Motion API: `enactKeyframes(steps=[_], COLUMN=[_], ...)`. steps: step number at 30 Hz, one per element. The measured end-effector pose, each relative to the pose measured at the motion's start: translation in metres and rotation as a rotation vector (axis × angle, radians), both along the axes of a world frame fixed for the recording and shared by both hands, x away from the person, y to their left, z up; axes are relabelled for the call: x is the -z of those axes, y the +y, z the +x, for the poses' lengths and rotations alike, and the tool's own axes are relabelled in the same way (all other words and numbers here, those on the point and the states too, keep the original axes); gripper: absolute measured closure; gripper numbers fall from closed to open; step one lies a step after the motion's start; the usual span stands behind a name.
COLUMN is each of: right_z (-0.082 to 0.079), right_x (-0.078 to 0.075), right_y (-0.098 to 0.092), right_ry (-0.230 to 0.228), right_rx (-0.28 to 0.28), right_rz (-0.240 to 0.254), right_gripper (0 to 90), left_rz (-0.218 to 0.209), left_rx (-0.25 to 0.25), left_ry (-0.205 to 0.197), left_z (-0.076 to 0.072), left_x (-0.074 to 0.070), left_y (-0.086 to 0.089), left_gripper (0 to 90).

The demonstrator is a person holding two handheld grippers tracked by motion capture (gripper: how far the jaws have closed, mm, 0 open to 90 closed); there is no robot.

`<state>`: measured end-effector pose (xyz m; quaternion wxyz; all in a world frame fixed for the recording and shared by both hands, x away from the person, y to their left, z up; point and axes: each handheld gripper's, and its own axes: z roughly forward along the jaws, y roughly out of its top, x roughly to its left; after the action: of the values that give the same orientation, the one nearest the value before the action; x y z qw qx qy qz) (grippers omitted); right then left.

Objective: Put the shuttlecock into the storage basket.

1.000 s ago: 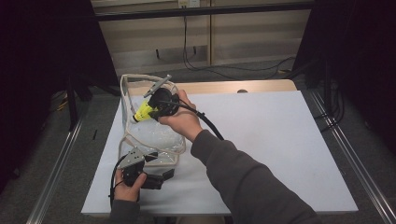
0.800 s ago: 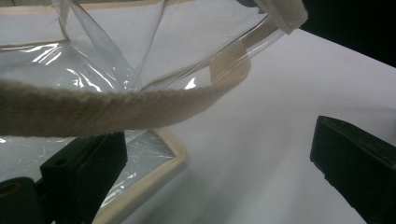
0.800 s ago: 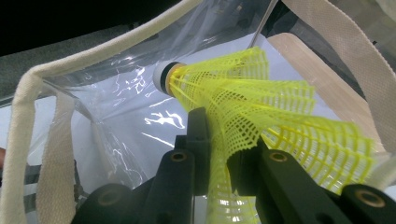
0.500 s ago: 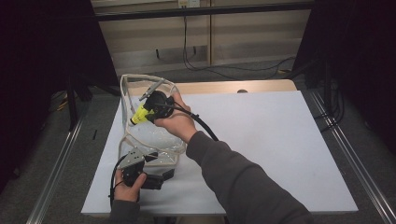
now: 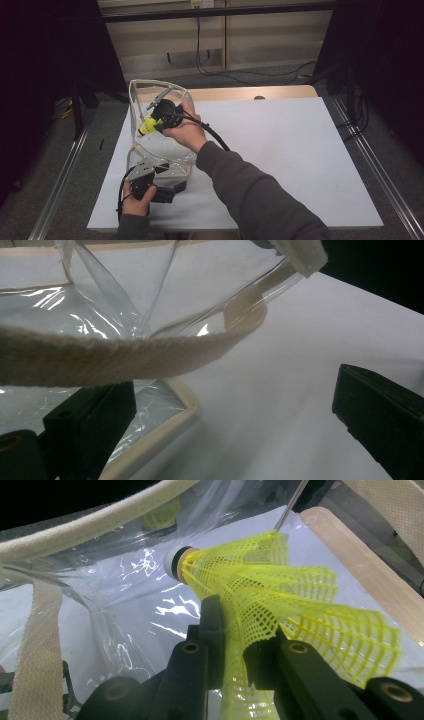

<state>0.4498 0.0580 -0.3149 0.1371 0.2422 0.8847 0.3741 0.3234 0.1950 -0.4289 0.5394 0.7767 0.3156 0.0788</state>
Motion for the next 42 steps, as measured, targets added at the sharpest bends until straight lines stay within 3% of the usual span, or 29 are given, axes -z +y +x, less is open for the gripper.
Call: enactKeyframes(steps=[12, 33, 42], right_z=[0.0014, 0.0015, -0.0014], right_x=[0.003, 0.0064, 0.0034], right_y=[0.0025, 0.007, 0.0082], right_ry=[0.006, 0.006, 0.019], right_rx=[0.0, 0.004, 0.004], right_rz=[0.004, -0.033, -0.016], right_gripper=[80.3, 80.1, 80.1], left_rz=[0.0, -0.001, -0.004], left_rx=[-0.005, -0.006, -0.006], left_ry=[-0.001, -0.001, -0.004], left_z=[-0.0001, -0.0002, 0.0], left_x=[0.0, 0.0, -0.0001], left_y=[-0.0003, -0.0004, -0.0001], left_gripper=[3.8, 3.8, 3.8])
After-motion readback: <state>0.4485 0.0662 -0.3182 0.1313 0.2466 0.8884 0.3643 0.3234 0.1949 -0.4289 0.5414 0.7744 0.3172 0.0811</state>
